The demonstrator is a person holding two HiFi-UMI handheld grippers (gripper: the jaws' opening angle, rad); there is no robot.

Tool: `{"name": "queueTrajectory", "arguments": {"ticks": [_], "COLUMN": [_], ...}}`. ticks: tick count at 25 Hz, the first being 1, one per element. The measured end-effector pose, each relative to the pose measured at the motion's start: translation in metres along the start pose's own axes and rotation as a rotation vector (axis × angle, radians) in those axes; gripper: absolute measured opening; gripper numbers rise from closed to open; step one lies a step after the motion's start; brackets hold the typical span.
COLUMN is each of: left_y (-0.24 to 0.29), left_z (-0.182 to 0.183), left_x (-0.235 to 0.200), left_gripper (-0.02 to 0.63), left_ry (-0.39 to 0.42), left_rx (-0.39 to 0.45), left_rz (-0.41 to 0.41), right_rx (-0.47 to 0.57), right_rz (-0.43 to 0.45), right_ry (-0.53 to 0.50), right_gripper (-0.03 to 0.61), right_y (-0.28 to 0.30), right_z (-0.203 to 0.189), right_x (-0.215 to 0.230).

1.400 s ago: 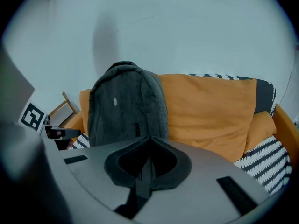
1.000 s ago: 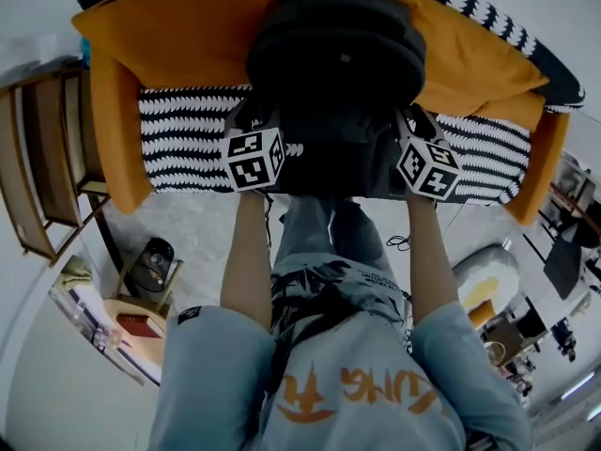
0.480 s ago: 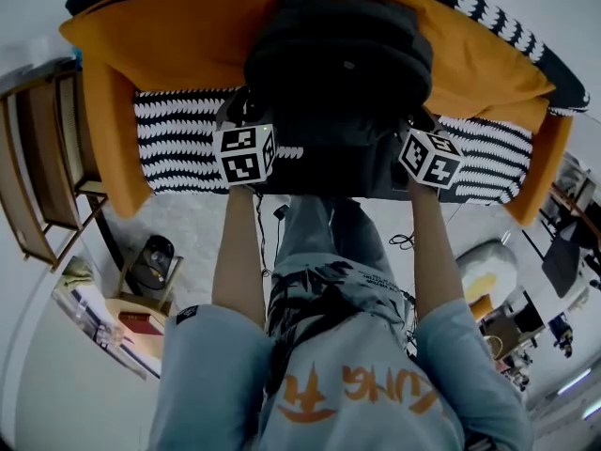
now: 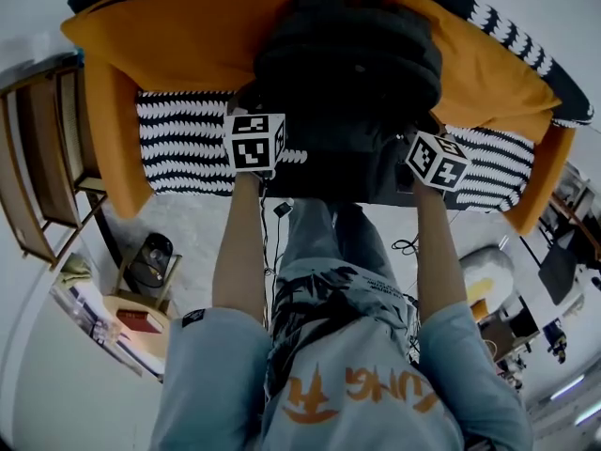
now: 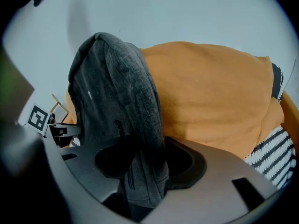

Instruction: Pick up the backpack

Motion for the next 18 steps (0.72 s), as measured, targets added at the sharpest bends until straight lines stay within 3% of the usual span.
{"name": "queueTrajectory", "arguments": {"ticks": [10, 18], "left_y": [-0.008, -0.044], "left_z": [-0.003, -0.023], "left_x": [0.002, 0.014], "left_gripper": [0.15, 0.112], "left_ry": [-0.065, -0.07], "left_rx": [0.038, 0.045], "left_rz": [-0.017, -0.063], "right_rx": [-0.031, -0.038], "right_rz": [0.019, 0.0], "right_ry": [0.019, 0.037], "right_gripper": [0.099, 0.066], "right_y": [-0.007, -0.035], "right_z": [-0.003, -0.022], "right_x": [-0.005, -0.013]}}
Point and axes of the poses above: the fingertips, and each gripper's own axes: y forward along the fingers, x to its right, z out of its top, the point moved 8 cm from there along -y, backward along the fingers, and after that the axes turned 12 degrees about -z, right-handed, at the moved point
